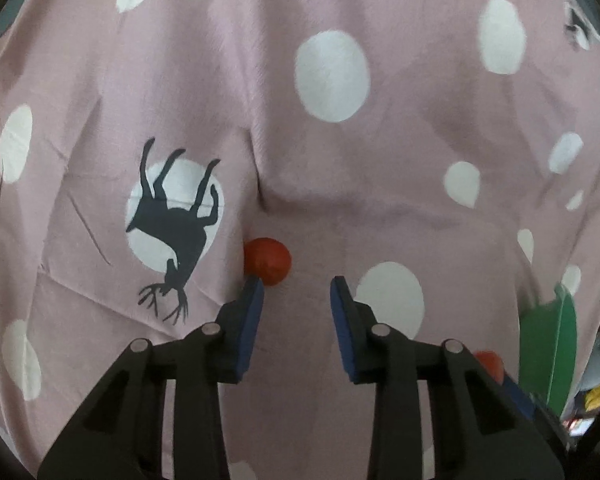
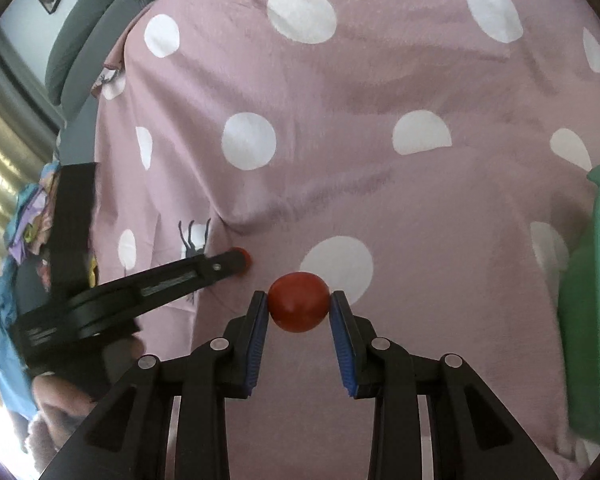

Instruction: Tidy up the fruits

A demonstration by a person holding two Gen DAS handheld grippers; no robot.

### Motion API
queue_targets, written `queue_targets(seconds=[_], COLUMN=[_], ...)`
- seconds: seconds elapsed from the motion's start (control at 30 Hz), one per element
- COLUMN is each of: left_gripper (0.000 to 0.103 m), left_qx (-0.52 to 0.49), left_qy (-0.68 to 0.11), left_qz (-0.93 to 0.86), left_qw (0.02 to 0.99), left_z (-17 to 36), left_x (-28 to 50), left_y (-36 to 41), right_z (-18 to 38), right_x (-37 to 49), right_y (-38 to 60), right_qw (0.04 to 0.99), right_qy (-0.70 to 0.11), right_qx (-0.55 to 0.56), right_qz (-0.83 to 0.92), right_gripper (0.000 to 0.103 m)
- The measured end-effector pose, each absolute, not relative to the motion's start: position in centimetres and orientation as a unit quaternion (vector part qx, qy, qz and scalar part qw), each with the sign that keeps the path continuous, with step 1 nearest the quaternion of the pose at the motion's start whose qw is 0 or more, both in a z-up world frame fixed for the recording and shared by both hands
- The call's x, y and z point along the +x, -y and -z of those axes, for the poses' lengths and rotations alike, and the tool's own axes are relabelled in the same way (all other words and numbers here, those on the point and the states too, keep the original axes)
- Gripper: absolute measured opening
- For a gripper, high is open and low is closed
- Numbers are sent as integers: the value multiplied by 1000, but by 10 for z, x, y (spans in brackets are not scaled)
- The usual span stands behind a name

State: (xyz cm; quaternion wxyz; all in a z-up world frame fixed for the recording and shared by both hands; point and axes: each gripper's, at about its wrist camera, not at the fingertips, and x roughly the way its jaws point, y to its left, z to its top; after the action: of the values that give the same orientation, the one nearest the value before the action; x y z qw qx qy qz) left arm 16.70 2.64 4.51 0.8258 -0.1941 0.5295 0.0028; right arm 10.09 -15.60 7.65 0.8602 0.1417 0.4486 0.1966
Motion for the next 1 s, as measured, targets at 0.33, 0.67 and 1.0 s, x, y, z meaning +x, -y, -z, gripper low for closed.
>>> queue_targets(seconds=[0.33,0.67,1.0], left_gripper=[31,24,18], left_qx=[-213,-240,-264], left_qy=[-534,-509,-498], left_qz=[-52,-108,-98], left_qw=[817,820,820], left_z=[-30,-18,-26], left_x=[194,206,182], left_y=[-17,-16,-48], right_z=[-81,-87,-91], right_x=[94,95,92], right_y=[165,176,176], right_qw=[866,870,874], right_qy=[-431,-422,-417], right_qx=[155,165,162], right_qz=[-202,-193,-190], right_gripper=[34,34,34])
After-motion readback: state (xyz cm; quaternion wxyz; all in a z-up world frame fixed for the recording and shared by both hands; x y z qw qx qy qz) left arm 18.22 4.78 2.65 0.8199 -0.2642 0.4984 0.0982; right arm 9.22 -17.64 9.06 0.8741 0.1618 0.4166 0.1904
